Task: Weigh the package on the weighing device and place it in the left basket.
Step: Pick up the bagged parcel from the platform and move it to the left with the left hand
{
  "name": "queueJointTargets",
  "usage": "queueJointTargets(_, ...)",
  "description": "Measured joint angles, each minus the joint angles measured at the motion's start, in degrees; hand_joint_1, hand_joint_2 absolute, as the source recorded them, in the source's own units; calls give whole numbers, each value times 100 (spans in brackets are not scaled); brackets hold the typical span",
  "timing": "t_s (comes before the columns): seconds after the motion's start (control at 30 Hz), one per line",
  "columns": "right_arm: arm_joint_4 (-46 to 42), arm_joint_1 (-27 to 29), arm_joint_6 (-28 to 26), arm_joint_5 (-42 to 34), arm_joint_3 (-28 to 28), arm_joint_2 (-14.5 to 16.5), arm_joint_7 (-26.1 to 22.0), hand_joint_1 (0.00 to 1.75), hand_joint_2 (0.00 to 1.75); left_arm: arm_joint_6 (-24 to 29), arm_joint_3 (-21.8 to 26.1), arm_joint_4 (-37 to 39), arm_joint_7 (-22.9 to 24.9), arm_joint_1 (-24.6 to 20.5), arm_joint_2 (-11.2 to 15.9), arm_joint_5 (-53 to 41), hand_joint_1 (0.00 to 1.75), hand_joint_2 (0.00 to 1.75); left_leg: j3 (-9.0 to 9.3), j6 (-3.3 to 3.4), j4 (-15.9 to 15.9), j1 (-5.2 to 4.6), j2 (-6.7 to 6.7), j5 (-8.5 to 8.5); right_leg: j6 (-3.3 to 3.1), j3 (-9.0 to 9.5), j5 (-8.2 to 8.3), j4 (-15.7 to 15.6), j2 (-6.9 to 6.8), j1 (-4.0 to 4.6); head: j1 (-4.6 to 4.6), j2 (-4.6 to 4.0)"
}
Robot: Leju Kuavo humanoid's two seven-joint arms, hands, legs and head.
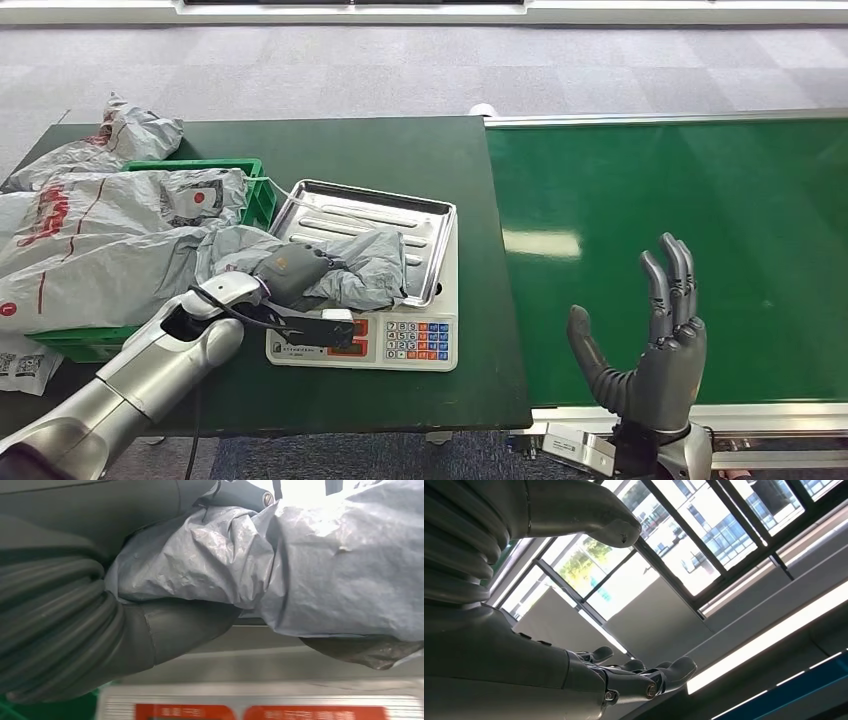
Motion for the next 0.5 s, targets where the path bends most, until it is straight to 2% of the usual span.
queueJointTargets(0.2,0,6,0,-22,0,0,6,0,175,-278,58,-397,32,-7,310,131,175,175,-3,0,0,-1,-1,0,0,-2,0,0,0,-1,0,0)
queueJointTargets(0.5,-1,32,-1,-22,0,0,6,0,175,-409,66,-627,73,-30,460,288,175,175,-5,0,1,-1,-1,0,0,-6,0,0,-1,-1,0,0)
